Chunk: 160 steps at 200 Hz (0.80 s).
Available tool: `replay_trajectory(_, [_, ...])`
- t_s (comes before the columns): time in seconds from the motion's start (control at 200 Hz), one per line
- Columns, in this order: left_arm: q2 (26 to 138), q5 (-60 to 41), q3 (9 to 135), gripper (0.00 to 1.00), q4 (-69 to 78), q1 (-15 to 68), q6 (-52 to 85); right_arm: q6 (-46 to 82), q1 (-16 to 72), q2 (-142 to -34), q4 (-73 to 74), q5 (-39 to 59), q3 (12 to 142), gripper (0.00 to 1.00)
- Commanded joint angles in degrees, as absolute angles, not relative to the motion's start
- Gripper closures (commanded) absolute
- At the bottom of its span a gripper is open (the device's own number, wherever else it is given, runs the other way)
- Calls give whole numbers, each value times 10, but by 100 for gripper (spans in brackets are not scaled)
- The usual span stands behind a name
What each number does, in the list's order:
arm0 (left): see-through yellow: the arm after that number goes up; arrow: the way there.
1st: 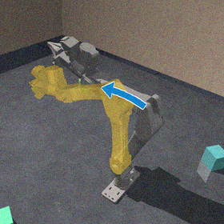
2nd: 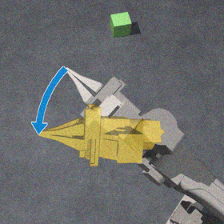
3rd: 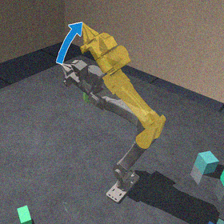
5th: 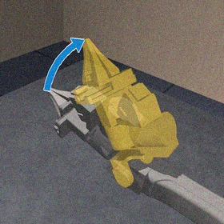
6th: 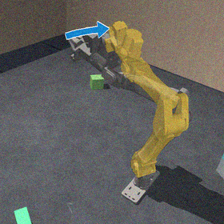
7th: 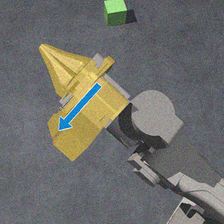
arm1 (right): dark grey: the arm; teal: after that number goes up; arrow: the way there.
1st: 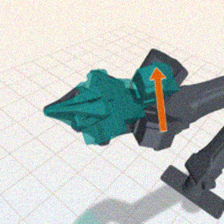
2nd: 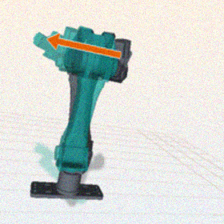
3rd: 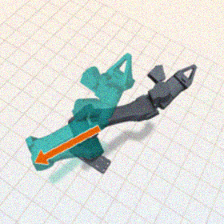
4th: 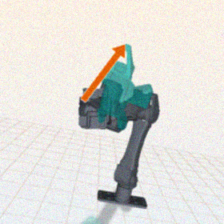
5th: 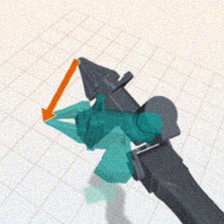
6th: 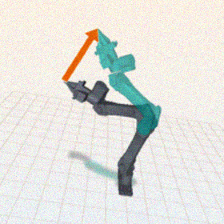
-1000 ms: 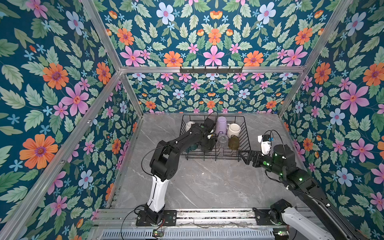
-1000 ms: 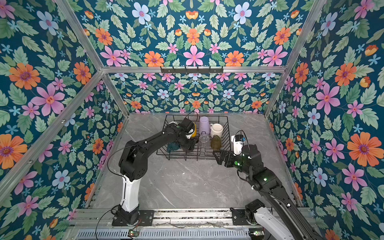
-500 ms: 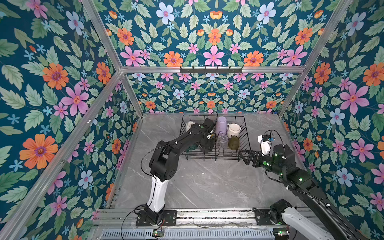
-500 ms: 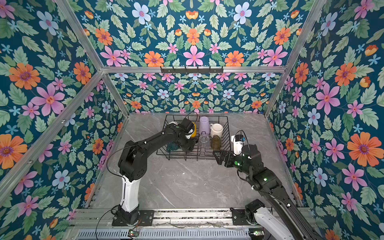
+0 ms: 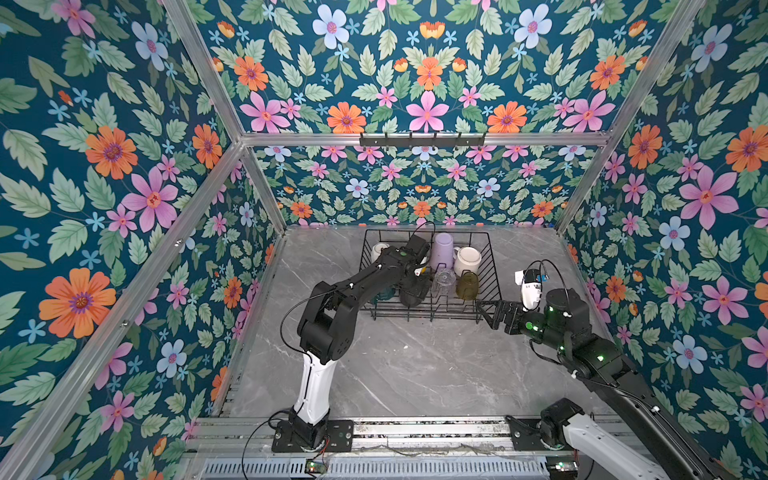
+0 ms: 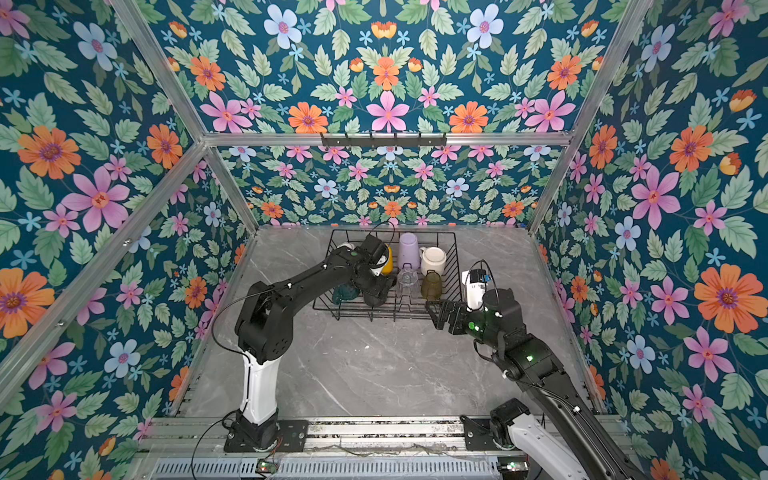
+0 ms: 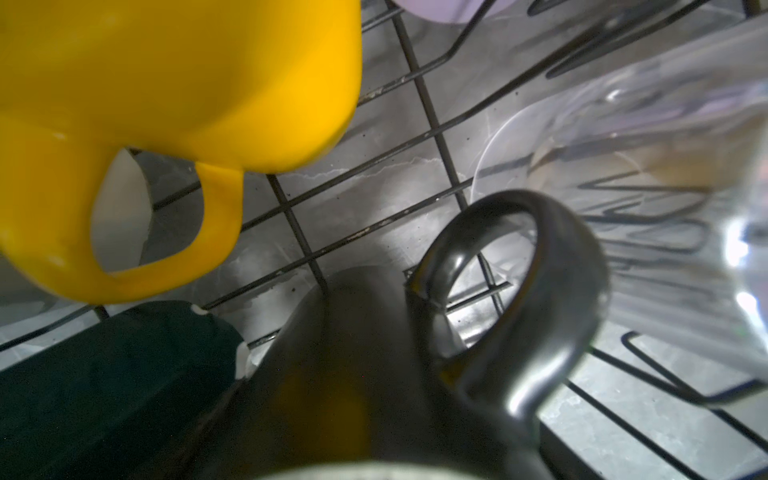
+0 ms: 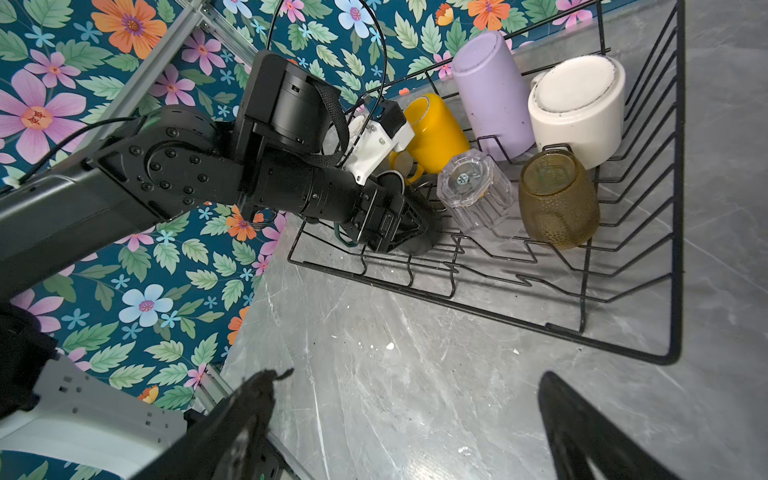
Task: Load the cups into the dish rack
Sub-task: 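Open the left gripper and lift it off the black mug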
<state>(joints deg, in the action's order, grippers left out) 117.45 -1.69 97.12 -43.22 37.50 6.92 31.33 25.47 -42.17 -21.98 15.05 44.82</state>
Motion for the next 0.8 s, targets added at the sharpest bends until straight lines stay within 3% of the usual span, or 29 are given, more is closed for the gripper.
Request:
replay_trajectory(0.0, [1157,-28,965,11,-418,375,65,307,255,-423,-215,155,452,1])
replay_trajectory(0.515, [1013,-24,853,8,-288,374,82,273,252,-444,-223,139,469,1])
replay_trajectory(0.795, [806,48,662,3,-69,350,99,237,226,-449,-247,79,463,1])
